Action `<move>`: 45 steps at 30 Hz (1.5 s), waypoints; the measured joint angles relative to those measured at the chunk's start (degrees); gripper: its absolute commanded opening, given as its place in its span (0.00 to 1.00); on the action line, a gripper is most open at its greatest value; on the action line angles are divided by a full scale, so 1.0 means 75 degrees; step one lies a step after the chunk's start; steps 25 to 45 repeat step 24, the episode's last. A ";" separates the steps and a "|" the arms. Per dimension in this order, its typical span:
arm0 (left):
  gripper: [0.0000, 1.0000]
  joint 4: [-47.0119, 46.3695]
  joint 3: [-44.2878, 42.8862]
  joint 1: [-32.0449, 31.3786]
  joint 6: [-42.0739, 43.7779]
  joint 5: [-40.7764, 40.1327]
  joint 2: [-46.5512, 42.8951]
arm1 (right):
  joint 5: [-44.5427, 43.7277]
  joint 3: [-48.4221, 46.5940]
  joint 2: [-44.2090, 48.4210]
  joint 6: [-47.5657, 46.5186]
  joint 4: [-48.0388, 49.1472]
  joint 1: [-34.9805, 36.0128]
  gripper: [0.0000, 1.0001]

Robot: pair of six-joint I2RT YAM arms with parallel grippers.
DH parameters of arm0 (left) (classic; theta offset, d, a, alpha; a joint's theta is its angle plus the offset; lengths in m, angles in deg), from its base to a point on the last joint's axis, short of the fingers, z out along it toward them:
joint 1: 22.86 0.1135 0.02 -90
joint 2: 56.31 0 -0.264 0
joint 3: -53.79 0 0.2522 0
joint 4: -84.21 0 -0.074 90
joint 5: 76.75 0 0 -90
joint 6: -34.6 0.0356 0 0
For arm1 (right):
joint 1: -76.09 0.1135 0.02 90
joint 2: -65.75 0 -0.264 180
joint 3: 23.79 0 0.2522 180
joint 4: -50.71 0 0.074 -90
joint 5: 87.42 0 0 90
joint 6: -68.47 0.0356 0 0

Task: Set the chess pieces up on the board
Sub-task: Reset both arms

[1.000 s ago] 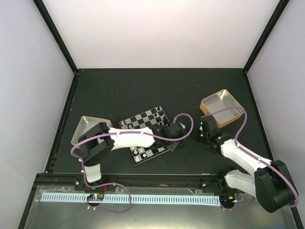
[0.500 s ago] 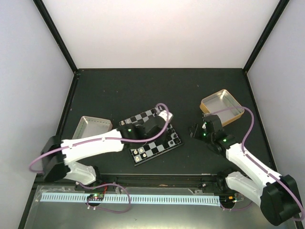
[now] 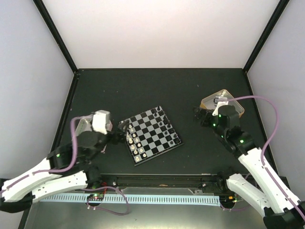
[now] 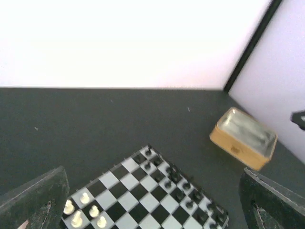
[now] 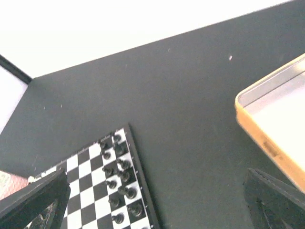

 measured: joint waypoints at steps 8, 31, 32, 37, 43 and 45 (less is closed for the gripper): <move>0.99 0.0871 -0.0128 0.0003 0.0271 -0.1209 -0.2084 | -0.1166 -0.1011 0.0883 -0.0358 -0.0973 0.0000 1.00; 0.99 0.2340 -0.0819 0.0006 0.0271 -0.2162 -0.3069 | -0.2171 -0.1629 0.2130 -0.0702 -0.1938 0.0000 1.00; 0.99 0.2340 -0.0819 0.0006 0.0271 -0.2162 -0.3069 | -0.2171 -0.1629 0.2130 -0.0702 -0.1938 0.0000 1.00; 0.99 0.2340 -0.0819 0.0006 0.0271 -0.2162 -0.3069 | -0.2171 -0.1629 0.2130 -0.0702 -0.1938 0.0000 1.00; 0.99 0.2340 -0.0819 0.0006 0.0271 -0.2162 -0.3069 | -0.2171 -0.1629 0.2130 -0.0702 -0.1938 0.0000 1.00; 0.99 0.2340 -0.0819 0.0006 0.0271 -0.2162 -0.3069 | -0.2171 -0.1629 0.2130 -0.0702 -0.1938 0.0000 1.00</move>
